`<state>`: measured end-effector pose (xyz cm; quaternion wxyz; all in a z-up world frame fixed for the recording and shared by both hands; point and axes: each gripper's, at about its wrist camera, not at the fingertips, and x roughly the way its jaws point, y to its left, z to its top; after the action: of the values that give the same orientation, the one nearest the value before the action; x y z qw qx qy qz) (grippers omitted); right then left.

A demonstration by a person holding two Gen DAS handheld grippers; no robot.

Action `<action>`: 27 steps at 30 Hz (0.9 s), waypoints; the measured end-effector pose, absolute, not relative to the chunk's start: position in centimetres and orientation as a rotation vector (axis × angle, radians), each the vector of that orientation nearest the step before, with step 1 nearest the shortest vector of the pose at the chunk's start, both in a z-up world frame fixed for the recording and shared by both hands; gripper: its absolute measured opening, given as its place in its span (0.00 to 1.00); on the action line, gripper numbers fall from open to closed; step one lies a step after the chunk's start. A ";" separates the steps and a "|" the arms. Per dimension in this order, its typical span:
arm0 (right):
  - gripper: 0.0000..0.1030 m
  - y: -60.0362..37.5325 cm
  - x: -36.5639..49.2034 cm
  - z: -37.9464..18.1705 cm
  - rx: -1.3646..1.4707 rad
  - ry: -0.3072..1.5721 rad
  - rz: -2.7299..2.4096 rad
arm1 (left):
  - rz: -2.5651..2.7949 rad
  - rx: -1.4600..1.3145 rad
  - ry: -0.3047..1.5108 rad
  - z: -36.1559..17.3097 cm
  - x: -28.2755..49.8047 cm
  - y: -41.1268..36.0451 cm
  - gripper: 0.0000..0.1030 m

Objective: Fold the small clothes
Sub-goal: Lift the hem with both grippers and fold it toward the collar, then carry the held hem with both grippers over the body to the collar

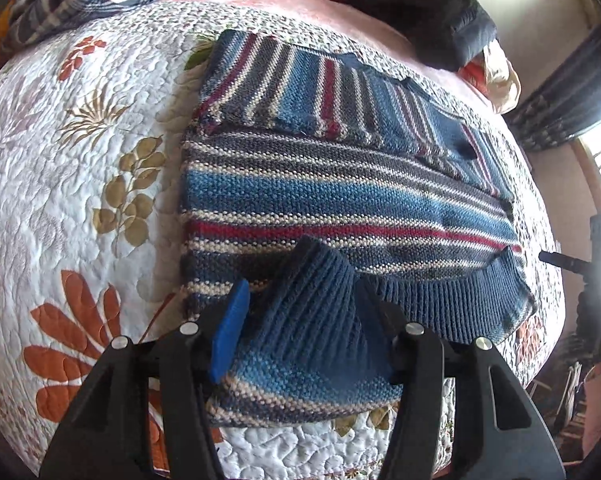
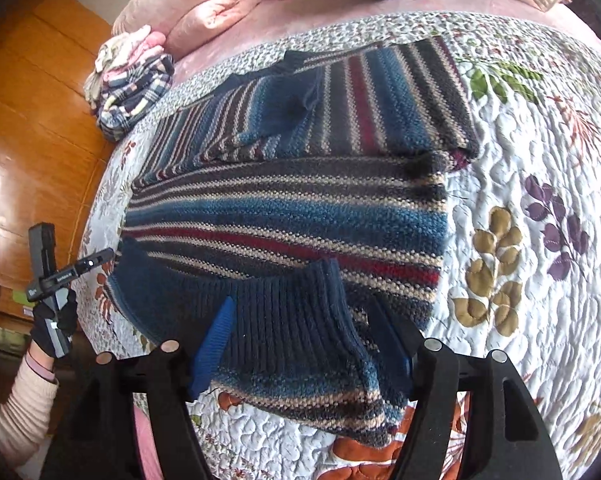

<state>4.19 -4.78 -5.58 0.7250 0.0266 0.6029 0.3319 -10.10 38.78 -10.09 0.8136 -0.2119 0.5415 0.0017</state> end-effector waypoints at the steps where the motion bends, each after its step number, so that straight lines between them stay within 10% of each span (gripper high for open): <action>1: 0.67 -4.1 4.4 -6.2 0.034 1.343 0.735 | 0.005 -0.433 1.168 -10.5 -9.8 38.6 0.54; 10: 0.67 -0.6 4.5 -10.4 -0.093 1.394 0.767 | -0.008 -0.323 1.210 -12.9 -8.6 37.0 0.48; 17: 0.11 -2.2 3.8 -10.3 -0.016 1.377 0.753 | 0.045 -0.358 1.174 -12.5 -9.5 36.5 0.10; 27: 0.10 -6.1 -0.1 -5.8 0.109 1.246 0.769 | 0.088 -0.357 1.038 -9.0 -13.0 35.1 0.08</action>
<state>-0.13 -6.05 -5.82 0.7425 0.0499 0.5685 0.3507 -13.00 35.10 -9.02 0.8523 -0.1695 0.4930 0.0418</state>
